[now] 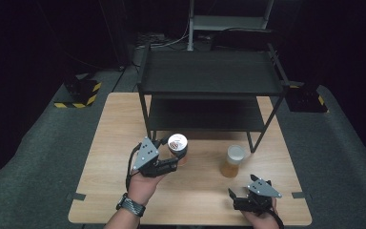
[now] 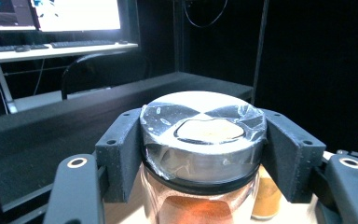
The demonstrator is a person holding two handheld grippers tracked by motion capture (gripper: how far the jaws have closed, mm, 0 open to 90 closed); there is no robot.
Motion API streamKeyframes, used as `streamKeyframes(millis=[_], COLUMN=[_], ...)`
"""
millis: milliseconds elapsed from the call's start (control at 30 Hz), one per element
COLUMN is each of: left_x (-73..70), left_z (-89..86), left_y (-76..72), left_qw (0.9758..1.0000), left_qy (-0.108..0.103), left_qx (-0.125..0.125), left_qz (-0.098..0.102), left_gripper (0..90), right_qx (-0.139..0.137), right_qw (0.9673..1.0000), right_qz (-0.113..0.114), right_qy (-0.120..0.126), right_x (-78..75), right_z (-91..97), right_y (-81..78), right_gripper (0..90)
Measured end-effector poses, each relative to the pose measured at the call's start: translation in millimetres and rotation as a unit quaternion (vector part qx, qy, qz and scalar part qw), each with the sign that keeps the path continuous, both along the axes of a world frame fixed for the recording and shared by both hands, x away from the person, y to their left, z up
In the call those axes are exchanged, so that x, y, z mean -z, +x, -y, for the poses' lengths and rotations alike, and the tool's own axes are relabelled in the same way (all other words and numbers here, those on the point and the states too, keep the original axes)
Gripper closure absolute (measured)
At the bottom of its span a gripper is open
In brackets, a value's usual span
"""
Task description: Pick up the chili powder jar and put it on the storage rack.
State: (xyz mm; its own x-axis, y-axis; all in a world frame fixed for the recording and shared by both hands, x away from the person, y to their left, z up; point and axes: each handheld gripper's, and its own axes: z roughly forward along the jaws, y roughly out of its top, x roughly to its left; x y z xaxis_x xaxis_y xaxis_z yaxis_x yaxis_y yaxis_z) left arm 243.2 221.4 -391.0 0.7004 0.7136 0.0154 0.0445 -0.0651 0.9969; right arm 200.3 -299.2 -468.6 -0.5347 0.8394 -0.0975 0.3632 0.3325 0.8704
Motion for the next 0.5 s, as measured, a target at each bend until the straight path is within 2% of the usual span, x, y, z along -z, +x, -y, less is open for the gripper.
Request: streamKeyframes(millis=[200, 500], left_x=[-11.3, -36.3], left_z=[-3.0, -6.3], left_y=[-0.5, -2.7], left_qw=[1.0, 0.9995], left_qy=[-0.006, -0.012], left_qx=[-0.004, -0.008], left_qz=[0.007, 0.027], left_gripper=[34.9, 34.8], right_qx=[0.0, 0.0], right_qw=[1.0, 1.0], right_qz=[0.0, -0.001], right_qy=[0.0, 0.002], right_x=[0.1, 0.1], right_z=[0.2, 0.8], right_y=[-0.1, 0.1], right_gripper=[0.0, 0.0])
